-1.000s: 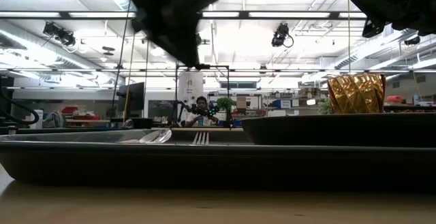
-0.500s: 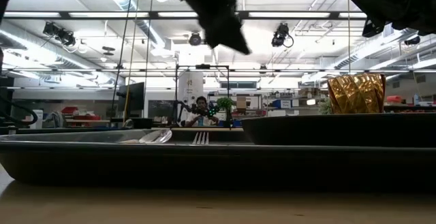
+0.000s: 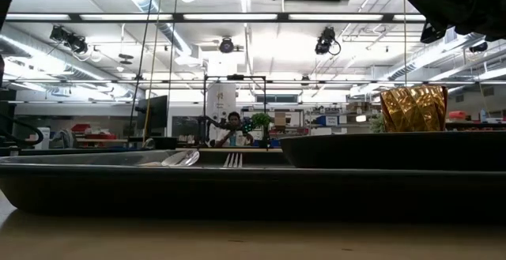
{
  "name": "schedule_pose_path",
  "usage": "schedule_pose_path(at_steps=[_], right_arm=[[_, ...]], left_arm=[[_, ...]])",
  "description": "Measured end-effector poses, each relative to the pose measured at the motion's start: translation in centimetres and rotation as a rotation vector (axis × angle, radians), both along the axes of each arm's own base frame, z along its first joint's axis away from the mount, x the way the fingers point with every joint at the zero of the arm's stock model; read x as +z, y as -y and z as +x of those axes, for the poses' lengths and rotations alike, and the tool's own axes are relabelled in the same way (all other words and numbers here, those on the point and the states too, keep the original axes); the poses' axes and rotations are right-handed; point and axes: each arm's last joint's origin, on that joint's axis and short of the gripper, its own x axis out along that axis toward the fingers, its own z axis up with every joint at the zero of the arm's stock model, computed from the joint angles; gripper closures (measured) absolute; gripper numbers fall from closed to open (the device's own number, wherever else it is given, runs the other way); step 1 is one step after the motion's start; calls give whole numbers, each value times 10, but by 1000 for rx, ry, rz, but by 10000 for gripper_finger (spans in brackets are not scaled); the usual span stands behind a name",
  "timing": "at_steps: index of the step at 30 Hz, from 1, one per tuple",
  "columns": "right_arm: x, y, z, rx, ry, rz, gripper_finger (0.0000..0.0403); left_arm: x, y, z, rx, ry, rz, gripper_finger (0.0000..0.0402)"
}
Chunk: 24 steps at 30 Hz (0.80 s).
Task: Pick and place plate/cup/fork/spoon on tray
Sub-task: Return to Home Position
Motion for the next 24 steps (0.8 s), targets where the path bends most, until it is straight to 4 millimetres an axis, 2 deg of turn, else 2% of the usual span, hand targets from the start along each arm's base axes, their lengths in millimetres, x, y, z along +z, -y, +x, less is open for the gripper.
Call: schedule_pose_path(at_steps=[4,7,9,12,15,19,22,24], right_arm=[[0,0,0,0,0,0,357],[0,0,0,1,1,0,357],[0,0,0,0,1,1,357],[0,0,0,0,5,1,357],[0,0,0,0,4,1,357],[1,0,0,0,5,1,357],[0,0,0,0,5,2,357],[0,0,0,0,5,2,357]], left_arm=[[19,3,2,36,240,-233,258],[23,8,-2,53,294,-404,258],[35,10,-10,43,312,-423,258],[65,14,-27,0,355,-375,257],[84,15,-45,-31,334,-296,257],[116,11,-81,-51,325,-268,257],[120,3,-110,-51,310,-287,257],[109,-2,-128,-49,294,-293,257]])
